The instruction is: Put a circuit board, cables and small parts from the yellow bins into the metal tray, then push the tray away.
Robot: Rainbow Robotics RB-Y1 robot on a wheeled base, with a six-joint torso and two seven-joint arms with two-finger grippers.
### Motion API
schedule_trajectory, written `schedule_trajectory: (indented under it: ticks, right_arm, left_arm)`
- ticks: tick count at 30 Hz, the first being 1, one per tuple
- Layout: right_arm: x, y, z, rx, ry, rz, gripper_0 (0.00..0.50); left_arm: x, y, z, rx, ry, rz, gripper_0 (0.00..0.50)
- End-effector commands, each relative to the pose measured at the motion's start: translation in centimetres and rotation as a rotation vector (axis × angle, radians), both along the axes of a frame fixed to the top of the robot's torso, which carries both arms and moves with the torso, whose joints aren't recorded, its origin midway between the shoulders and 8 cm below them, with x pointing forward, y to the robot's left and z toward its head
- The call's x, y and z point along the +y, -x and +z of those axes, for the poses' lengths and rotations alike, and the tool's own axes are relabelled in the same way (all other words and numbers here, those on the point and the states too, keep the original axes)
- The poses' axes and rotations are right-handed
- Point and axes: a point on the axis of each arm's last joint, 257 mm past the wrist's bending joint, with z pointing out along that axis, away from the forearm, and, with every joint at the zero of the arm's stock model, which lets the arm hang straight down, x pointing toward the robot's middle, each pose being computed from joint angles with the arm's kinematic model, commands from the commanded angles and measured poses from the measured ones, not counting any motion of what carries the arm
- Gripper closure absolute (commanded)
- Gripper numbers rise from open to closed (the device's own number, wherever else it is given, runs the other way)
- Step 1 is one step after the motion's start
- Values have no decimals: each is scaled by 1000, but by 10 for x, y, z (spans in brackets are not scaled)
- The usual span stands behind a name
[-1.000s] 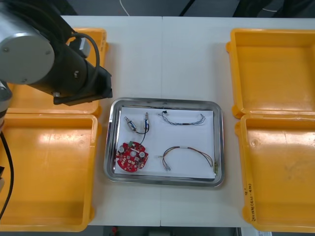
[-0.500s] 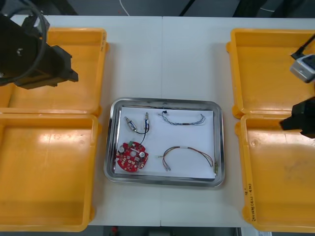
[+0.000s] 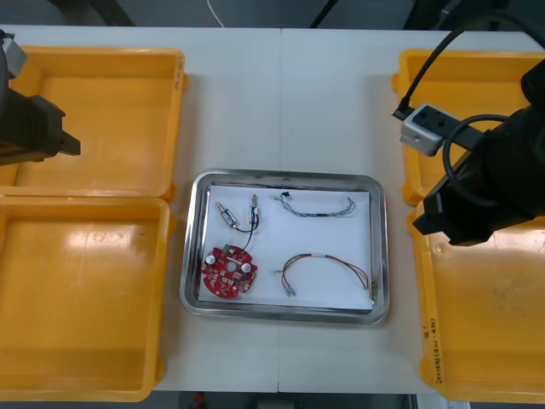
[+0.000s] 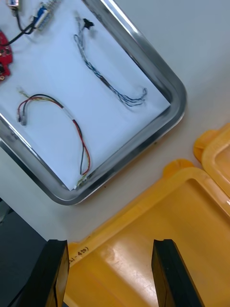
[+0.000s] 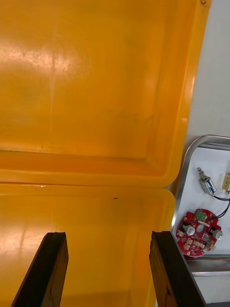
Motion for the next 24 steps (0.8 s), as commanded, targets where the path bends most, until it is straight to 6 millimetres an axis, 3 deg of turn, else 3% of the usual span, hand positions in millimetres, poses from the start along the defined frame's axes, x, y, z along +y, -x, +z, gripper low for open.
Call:
schedule_trajectory:
  ticks: [1, 6, 14, 24]
  right_arm:
    - [30, 10, -2, -39, 50, 115, 0]
    - [45, 18, -15, -26, 133, 217, 0]
    - [97, 28, -27, -44, 208, 409, 0]
    - [137, 26, -59, -42, 316, 633, 0]
  left_arm:
    - [33, 8, 5, -23, -83, 17, 0]
    - [52, 15, -4, -8, -109, 29, 0]
    - [81, 30, -19, 26, -150, 46, 0]
    - [97, 53, -45, 91, -182, 39, 0]
